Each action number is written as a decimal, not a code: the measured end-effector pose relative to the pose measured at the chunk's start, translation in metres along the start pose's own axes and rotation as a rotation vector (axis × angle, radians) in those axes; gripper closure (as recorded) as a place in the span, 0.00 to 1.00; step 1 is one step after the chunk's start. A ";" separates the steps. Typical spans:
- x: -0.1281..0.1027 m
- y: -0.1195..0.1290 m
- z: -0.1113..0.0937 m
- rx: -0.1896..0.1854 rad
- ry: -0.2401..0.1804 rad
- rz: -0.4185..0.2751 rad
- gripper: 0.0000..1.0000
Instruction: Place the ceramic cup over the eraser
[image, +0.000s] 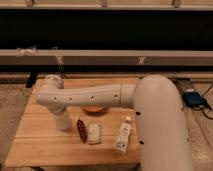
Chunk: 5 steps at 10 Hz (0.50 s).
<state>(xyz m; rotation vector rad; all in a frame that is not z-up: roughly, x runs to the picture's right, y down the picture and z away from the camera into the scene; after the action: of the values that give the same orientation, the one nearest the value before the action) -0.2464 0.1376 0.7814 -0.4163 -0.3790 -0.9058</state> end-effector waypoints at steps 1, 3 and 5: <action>0.002 -0.001 -0.001 0.006 0.007 0.001 0.20; 0.005 -0.008 -0.011 0.011 0.005 -0.011 0.20; 0.015 -0.016 -0.032 -0.010 -0.021 -0.031 0.20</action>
<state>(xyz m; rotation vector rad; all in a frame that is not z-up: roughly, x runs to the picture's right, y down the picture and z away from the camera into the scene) -0.2464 0.1030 0.7638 -0.4306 -0.4011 -0.9343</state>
